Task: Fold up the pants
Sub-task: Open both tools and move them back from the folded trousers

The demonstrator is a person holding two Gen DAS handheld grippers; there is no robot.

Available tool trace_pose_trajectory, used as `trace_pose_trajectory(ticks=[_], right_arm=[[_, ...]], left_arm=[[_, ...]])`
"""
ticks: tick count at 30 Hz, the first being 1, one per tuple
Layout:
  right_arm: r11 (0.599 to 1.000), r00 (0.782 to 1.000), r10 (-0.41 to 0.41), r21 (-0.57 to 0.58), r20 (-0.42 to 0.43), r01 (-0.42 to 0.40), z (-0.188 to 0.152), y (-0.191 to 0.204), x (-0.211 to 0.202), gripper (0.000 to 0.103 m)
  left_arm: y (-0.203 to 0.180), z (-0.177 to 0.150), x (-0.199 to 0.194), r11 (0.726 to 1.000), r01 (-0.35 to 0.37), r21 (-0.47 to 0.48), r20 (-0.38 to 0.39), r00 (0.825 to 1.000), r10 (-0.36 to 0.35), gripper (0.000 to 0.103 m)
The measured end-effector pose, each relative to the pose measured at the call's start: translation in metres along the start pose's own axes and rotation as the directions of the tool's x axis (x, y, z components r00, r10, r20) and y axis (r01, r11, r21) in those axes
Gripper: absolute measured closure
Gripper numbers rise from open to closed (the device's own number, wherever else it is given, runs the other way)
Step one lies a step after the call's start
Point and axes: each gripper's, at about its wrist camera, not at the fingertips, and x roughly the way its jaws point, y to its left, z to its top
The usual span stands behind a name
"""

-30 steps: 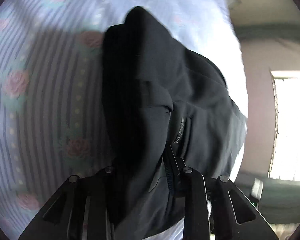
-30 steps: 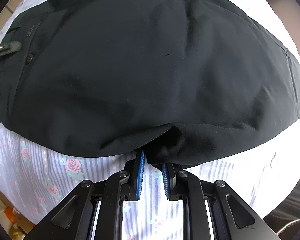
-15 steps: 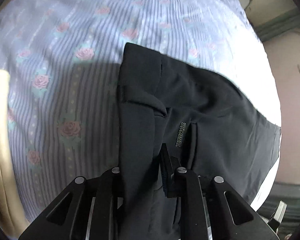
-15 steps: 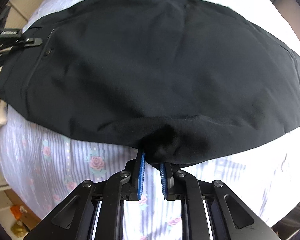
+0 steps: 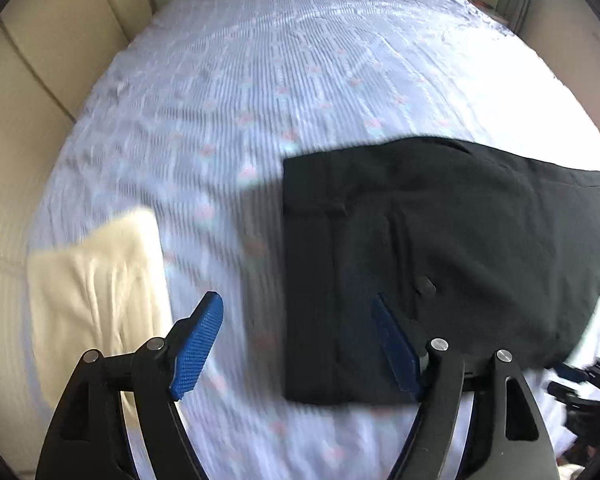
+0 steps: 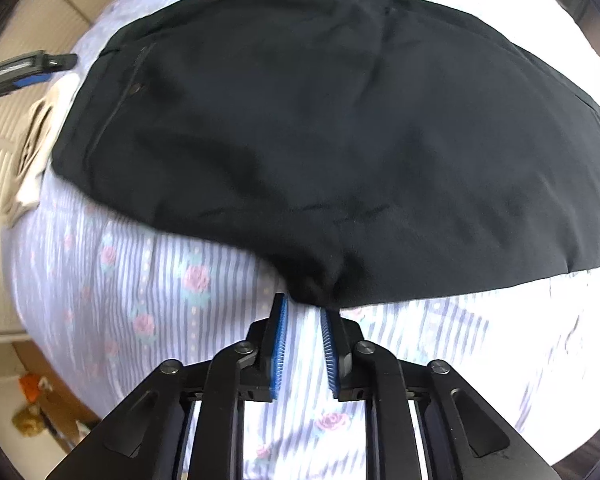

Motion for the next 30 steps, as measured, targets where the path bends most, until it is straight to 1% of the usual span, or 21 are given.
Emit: trace_pose_trajectory(ticks=[1,3,4,5,9,11,13,16,20,23,25,27,30], right_arm=[[1.0,1.0,0.014,-0.013,0.007,-0.014,-0.004,0.0,-0.003,0.071],[0.999,0.998,0.048,-0.021,0.032,-0.047,-0.01,-0.002,-0.009,0.066],[0.998,0.997,0.058,-0.011,0.048,-0.057,-0.014,-0.005,-0.013,0.063],[0.997,0.995,0.077,0.004,0.056,-0.077,-0.019,-0.01,-0.017,0.062],[0.985,0.982,0.156,0.059,0.103,-0.163,-0.026,-0.031,-0.013,0.062],[0.981,0.977,0.173,0.065,0.125,-0.182,-0.031,-0.04,-0.009,0.062],[0.981,0.971,0.177,0.046,0.162,-0.187,-0.024,-0.04,-0.01,0.062],[0.98,0.962,0.192,0.014,0.195,-0.198,-0.009,-0.03,-0.008,0.062],[0.982,0.957,0.189,-0.039,0.222,-0.185,-0.006,-0.024,-0.009,0.062],[0.981,0.95,0.194,-0.054,0.245,-0.186,-0.005,-0.023,-0.008,0.062],[0.98,0.952,0.198,-0.067,0.234,-0.187,-0.005,-0.023,-0.001,0.063],[0.982,0.961,0.186,-0.079,0.206,-0.173,-0.004,-0.022,0.009,0.063],[0.982,0.958,0.184,-0.089,0.22,-0.168,-0.004,-0.021,0.01,0.064]], left_arm=[[0.009,-0.01,-0.004,1.0,0.012,-0.011,-0.009,1.0,-0.012,0.026],[-0.003,-0.035,-0.012,0.999,0.03,-0.036,-0.032,0.999,-0.031,0.026],[0.003,-0.046,-0.014,0.999,0.031,-0.042,-0.039,0.999,-0.033,0.026],[-0.006,-0.06,-0.015,0.997,0.04,-0.06,-0.052,0.998,-0.043,0.026],[-0.042,-0.096,-0.015,0.989,0.081,-0.124,-0.097,0.991,-0.093,0.026],[-0.057,-0.112,-0.018,0.986,0.088,-0.138,-0.119,0.987,-0.105,0.026],[-0.072,-0.126,-0.02,0.983,0.1,-0.151,-0.139,0.983,-0.122,0.026],[-0.09,-0.138,-0.027,0.983,0.105,-0.152,-0.145,0.981,-0.127,0.026],[-0.101,-0.146,-0.038,0.978,0.104,-0.18,-0.138,0.982,-0.129,0.026],[-0.105,-0.154,-0.046,0.971,0.103,-0.217,-0.128,0.983,-0.133,0.026],[-0.106,-0.153,-0.047,0.966,0.105,-0.234,-0.128,0.982,-0.138,0.026],[-0.109,-0.157,-0.051,0.963,0.111,-0.246,-0.123,0.982,-0.145,0.026],[-0.113,-0.164,-0.057,0.962,0.105,-0.252,-0.114,0.984,-0.137,0.026]])
